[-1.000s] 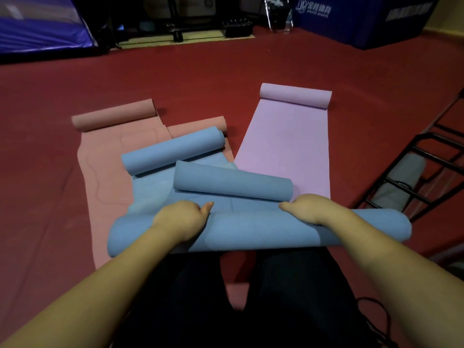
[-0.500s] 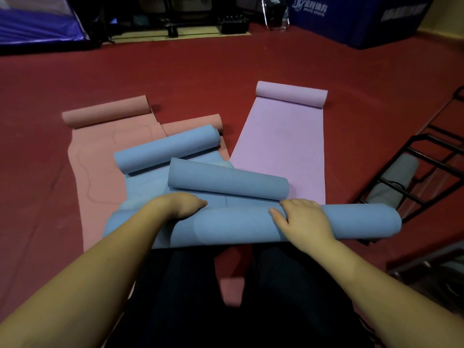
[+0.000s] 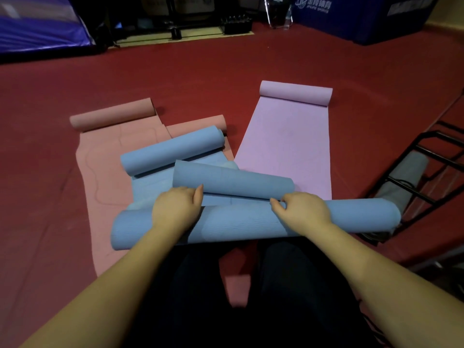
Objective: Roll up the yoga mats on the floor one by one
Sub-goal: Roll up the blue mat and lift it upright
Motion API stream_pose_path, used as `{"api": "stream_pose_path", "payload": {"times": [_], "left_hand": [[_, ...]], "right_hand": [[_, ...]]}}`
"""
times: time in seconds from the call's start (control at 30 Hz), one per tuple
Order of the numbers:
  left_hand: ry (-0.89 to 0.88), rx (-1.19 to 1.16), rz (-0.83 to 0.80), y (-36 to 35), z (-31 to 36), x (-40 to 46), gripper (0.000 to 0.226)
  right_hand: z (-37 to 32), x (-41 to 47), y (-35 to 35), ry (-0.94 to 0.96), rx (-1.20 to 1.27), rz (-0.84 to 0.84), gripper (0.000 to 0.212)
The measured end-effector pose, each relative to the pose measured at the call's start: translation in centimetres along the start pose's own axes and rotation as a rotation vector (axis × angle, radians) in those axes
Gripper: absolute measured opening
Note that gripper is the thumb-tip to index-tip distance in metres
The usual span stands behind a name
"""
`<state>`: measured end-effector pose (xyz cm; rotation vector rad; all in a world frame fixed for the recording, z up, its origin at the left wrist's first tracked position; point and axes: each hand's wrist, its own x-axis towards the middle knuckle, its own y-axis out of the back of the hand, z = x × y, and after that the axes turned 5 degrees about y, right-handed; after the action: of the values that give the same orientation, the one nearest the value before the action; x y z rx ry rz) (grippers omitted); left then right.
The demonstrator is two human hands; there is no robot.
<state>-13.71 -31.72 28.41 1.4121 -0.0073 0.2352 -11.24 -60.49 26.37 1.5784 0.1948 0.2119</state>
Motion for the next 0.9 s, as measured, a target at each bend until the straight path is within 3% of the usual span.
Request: {"api": "stream_pose_path", "payload": {"times": [0.23,0.5,0.7,0.77,0.9], "left_hand": [[-0.052,0.097,-0.012,-2.5,-0.7,-3.6,0.060],[-0.057,0.134,-0.080,-0.1,-0.4,-1.9,0.073],[-0.087,0.168,-0.197,0.7,0.4,-2.6,0.063],[-0.069,0.175,-0.225,0.6,0.3,-2.7,0.065],[0.014,0.126,-0.358,0.6,0.3,-1.2,0.069]], "right_hand": [[0.2,1.8,1.0,-0.032,0.067,-0.203,0.063],[0.1,2.7,3.5,-0.061,0.151,-0.391,0.070],[1.0,1.6,4.0,-0.086,0.259,-0.616,0.067],[1.0,1.4,3.1,-0.066,0.244,-0.562,0.062],[0.8,1.2,2.3,0.051,0.194,-0.125,0.043]]}}
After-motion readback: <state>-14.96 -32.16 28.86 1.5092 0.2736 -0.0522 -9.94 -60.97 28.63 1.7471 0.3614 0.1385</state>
